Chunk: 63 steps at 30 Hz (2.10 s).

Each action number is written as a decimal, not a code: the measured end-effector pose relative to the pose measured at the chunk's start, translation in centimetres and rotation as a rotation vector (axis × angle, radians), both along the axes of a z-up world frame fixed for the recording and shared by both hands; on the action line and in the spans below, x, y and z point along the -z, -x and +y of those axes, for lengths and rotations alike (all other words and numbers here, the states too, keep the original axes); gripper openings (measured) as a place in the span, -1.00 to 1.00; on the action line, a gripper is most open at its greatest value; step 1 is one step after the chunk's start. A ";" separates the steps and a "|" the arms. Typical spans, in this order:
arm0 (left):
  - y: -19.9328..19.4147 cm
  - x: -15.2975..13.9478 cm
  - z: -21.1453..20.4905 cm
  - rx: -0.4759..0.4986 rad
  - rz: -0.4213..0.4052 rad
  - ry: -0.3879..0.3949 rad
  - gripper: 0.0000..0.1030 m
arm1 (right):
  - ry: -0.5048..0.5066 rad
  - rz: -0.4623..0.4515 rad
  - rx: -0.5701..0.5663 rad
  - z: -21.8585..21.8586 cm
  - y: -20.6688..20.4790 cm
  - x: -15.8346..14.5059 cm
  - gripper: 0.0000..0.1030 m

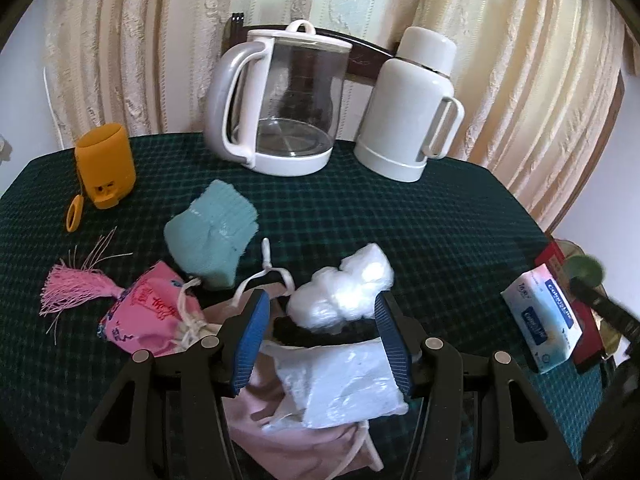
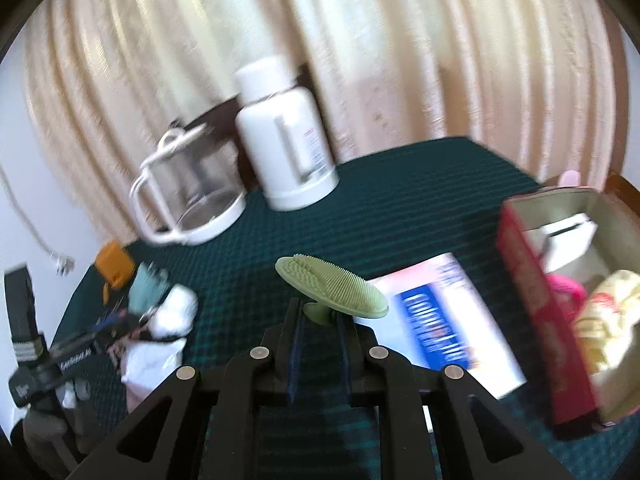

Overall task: Organize soft objects
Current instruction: 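Carry the green scrubber into the tin box and release it, then grasp the white plastic-wrapped bundle with the left gripper while the right grasps the grey cloth pad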

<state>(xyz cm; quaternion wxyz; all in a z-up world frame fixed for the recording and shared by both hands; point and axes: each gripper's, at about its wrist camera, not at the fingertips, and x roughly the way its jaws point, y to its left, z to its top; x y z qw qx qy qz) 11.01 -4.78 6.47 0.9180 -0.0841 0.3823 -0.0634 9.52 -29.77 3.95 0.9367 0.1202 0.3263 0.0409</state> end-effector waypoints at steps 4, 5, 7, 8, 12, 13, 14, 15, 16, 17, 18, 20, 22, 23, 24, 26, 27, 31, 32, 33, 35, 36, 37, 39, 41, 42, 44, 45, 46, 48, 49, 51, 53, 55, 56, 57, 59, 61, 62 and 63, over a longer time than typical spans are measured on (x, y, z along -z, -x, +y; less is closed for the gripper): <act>0.1 0.1 0.0 -0.004 0.003 -0.009 0.09 | -0.010 -0.013 0.100 -3.3 0.6 -0.7 -0.68; 0.2 0.1 0.0 -0.004 0.004 -0.010 0.09 | -0.021 -0.015 0.135 -4.6 0.9 -0.8 -0.68; 0.2 0.0 -0.1 -0.003 0.004 -0.012 0.09 | -0.030 -0.018 0.182 -6.1 1.2 -1.0 -0.68; 0.2 0.0 -0.2 -0.002 0.004 -0.015 0.09 | -0.033 -0.020 0.208 -6.8 1.4 -1.0 -0.68; 0.3 -0.1 -0.7 0.003 0.002 -0.026 0.09 | -0.051 -0.021 0.296 -9.7 1.9 -1.0 -0.68; 0.3 -0.2 -0.8 0.004 0.002 -0.029 0.09 | -0.058 -0.019 0.315 -10.5 2.1 -1.0 -0.68; 0.3 -0.2 -0.9 0.005 0.002 -0.031 0.09 | -0.067 -0.016 0.340 -11.2 2.2 -0.9 -0.66; 0.2 -0.2 -1.0 0.006 0.002 -0.033 0.09 | -0.080 -0.015 0.367 -12.0 2.4 -0.8 -0.64; 0.2 -0.2 -1.1 0.008 0.003 -0.035 0.09 | -0.095 -0.010 0.388 -12.6 2.5 -0.5 -0.62; 0.2 -0.2 -1.2 0.009 0.003 -0.038 0.09 | -0.104 -0.002 0.398 -13.1 2.5 -0.3 -0.57; 0.2 -0.2 -1.3 0.009 0.003 -0.040 0.09 | -0.116 0.007 0.410 -13.6 2.6 -0.1 -0.50; 0.1 -0.3 -1.4 0.008 0.002 -0.046 0.12 | -0.122 0.014 0.423 -14.0 2.8 0.3 -0.28; 0.0 -0.2 -1.5 0.007 0.001 -0.052 0.24 | -0.124 0.009 0.427 -14.0 2.9 0.4 0.12; -0.1 -0.2 -1.6 0.007 0.000 -0.057 0.29 | -0.124 0.001 0.429 -14.1 3.1 0.3 0.22; -0.2 -0.2 -1.7 0.009 0.000 -0.064 0.29 | -0.121 -0.008 0.429 -14.0 3.3 0.3 0.22; -0.5 0.0 -2.1 0.020 0.004 -0.076 0.29 | -0.125 -0.016 0.426 -13.9 3.5 0.1 0.22; -0.7 0.0 -2.3 0.026 0.005 -0.083 0.29 | -0.128 -0.019 0.425 -14.0 3.5 0.1 0.22; -1.6 0.4 -3.4 0.069 0.006 -0.128 0.32 | -0.134 -0.032 0.410 -13.6 3.9 -0.2 0.23; -1.8 0.5 -3.6 0.078 0.008 -0.138 0.32 | -0.134 -0.035 0.406 -13.5 3.9 -0.2 0.22; -2.2 0.7 -3.9 0.086 0.011 -0.151 0.32 | -0.131 -0.039 0.398 -13.2 4.0 -0.3 0.23; -2.8 0.9 -4.2 0.097 0.016 -0.167 0.34 | -0.126 -0.042 0.381 -12.7 4.2 -0.4 0.22; -3.2 1.1 -4.4 0.104 0.023 -0.174 0.34 | -0.123 -0.044 0.368 -12.3 4.2 -0.4 0.22; -3.7 1.3 -4.6 0.107 0.035 -0.184 0.34 | -0.123 -0.045 0.360 -12.1 4.3 -0.5 0.22; -4.3 1.8 -4.9 0.116 0.051 -0.192 0.35 | -0.124 -0.046 0.336 -11.4 4.4 -0.5 0.23; -5.0 2.3 -5.2 0.128 0.075 -0.192 0.35 | -0.123 -0.044 0.312 -10.7 4.5 -0.4 0.22; -5.1 2.5 -5.3 0.128 0.080 -0.197 0.35 | -0.122 -0.041 0.298 -10.3 4.5 -0.4 0.22; -5.3 2.8 -5.6 0.126 0.080 -0.211 0.33 | -0.116 -0.036 0.275 -9.5 4.4 -0.2 0.22; -5.4 3.0 -5.7 0.121 0.084 -0.218 0.31 | -0.112 -0.034 0.267 -9.2 4.5 -0.1 0.22; -5.5 3.0 -5.6 0.116 0.084 -0.219 0.12 | -0.106 -0.031 0.258 -8.9 4.5 -0.1 0.22; -5.4 3.1 -5.5 0.115 0.084 -0.209 -0.02 | -0.104 -0.029 0.248 -8.6 4.5 0.1 0.22; -5.2 3.0 -5.3 0.113 0.079 -0.201 -0.05 | -0.107 -0.027 0.246 -8.5 4.5 0.1 0.22; -4.9 2.5 -5.0 0.110 0.062 -0.181 -0.07 | -0.112 -0.022 0.242 -8.3 4.5 0.2 0.22; -4.4 1.7 -4.7 0.107 0.032 -0.159 -0.09 | -0.115 -0.021 0.240 -8.0 4.5 0.3 0.22; -4.1 0.7 -4.5 0.104 0.007 -0.140 -0.09 | -0.119 -0.020 0.232 -7.6 4.4 0.4 0.22; -3.8 0.1 -4.4 0.104 -0.011 -0.126 -0.09 | -0.121 -0.020 0.227 -7.4 4.5 0.3 0.22; -3.6 -0.4 -4.3 0.105 -0.024 -0.118 -0.09 | -0.121 -0.021 0.217 -7.0 4.5 0.3 0.23; -3.1 -1.7 -4.1 0.108 -0.058 -0.101 -0.09 | -0.118 -0.021 0.194 -6.2 4.4 0.2 0.22; -2.6 -3.0 -3.7 0.106 -0.092 -0.089 -0.09 | -0.113 -0.024 0.171 -5.3 4.4 0.0 0.22; -2.5 -3.5 -3.6 0.104 -0.103 -0.085 -0.09 | -0.111 -0.025 0.158 -4.9 4.4 0.0 0.22; -2.2 -4.0 -3.3 0.099 -0.115 -0.078 -0.09 | -0.110 -0.025 0.141 -4.3 4.3 -0.1 0.22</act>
